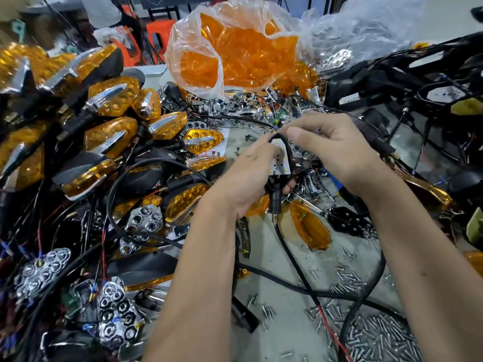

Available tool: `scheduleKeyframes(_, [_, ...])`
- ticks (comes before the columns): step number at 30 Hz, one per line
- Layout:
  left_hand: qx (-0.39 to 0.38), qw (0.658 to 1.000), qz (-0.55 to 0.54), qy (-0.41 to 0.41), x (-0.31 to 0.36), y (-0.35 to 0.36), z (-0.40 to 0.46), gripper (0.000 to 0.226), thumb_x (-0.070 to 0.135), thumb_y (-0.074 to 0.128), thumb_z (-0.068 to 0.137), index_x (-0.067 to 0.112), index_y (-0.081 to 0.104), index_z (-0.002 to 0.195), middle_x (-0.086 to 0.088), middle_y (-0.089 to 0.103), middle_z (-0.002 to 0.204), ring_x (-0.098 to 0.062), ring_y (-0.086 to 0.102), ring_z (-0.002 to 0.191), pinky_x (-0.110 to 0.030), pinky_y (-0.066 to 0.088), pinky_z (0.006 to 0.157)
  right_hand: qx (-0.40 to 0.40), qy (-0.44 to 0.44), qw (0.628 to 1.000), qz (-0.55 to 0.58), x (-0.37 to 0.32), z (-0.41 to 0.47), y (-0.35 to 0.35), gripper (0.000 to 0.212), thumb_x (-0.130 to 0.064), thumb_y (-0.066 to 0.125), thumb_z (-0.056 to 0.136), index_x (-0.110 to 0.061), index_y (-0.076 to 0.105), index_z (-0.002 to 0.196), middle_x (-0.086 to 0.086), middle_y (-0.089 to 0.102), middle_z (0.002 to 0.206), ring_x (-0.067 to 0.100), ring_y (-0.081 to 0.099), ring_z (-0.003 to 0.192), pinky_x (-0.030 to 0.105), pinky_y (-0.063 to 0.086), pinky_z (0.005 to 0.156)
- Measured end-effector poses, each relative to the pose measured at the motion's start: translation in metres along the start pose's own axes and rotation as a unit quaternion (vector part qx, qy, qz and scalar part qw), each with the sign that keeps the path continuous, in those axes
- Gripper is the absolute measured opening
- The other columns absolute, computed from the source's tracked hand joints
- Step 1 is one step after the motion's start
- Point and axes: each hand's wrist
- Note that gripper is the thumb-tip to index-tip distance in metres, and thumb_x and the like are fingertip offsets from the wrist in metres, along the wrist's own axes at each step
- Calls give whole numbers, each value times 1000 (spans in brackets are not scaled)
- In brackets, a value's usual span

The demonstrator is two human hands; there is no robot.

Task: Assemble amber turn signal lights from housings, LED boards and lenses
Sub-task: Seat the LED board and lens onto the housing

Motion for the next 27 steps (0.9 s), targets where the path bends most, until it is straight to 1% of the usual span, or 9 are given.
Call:
scheduleKeyframes(2, [-9,1000,13,2,0,1,-1,34,14,34,107,16,56,133,-15,64,97,-24,59,67,-35,51,59,3,-6,999,-38,-1,1,1,14,-32,76,93,-21,80,100,-11,74,94,0,66,84,31,50,78])
scheduleKeyframes(5, [-10,1000,6,-1,0,2,-1,37,12,36,106,16,55,138,-14,62,98,-24,59,64,-35,50,59,22,-4,999,-45,0,1,1,10,-29,81,89,-21,80,96,-12,74,87,-3,63,72,32,48,77])
scheduleKeyframes(9, [-21,1000,4,-3,-1,5,-2,44,-3,42,95,7,49,137,-19,62,96,-27,56,66,-36,50,60,36,-6,998,-58,-1,0,3,4,-19,81,88,-17,78,89,-1,74,89,-2,58,58,28,48,66])
scheduleKeyframes(12, [-7,999,34,0,-3,7,-2,37,-10,47,97,6,40,129,-25,62,103,-32,59,77,-42,53,67,73,4,995,-61,-2,-1,2,5,-16,80,88,-14,76,86,5,73,86,4,59,51,26,50,55])
scheduleKeyframes(15, [1,998,65,5,-4,3,-2,28,-3,48,105,-1,39,131,-23,66,101,-34,62,80,-49,57,76,114,17,992,-42,-1,-1,0,7,-15,81,88,-12,75,84,6,72,84,17,65,46,34,56,49])
scheduleKeyframes(17, [-8,996,89,13,-4,2,-4,24,2,46,108,-5,44,131,-17,67,93,-28,62,73,-39,58,70,125,13,991,-38,-1,-1,-2,7,-15,81,88,-13,75,84,7,73,87,22,68,48,40,60,52])
scheduleKeyframes(20, [-12,990,138,27,-2,3,-5,23,7,44,110,-4,49,130,-11,65,86,-18,57,64,-23,49,55,129,5,991,-36,-1,-2,-2,7,-15,81,88,-12,75,85,6,73,94,23,69,48,42,61,53])
scheduleKeyframes(22, [-6,987,159,37,-2,3,-5,21,9,44,110,-2,50,127,-9,63,85,-16,53,62,-21,44,52,128,1,991,-34,-1,-2,-2,7,-15,80,88,-11,75,86,6,73,96,23,69,48,43,62,53])
scheduleKeyframes(27, [1,983,179,48,-4,4,-3,19,10,41,112,-2,50,123,-7,60,81,-14,50,61,-23,42,56,127,-2,992,-26,0,-1,-1,6,-14,80,89,-10,75,87,6,72,95,24,68,48,45,62,54])
Point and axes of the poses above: each hand's wrist, its own z-axis towards the middle knuckle, its own y-axis out of the palm, x = y × z
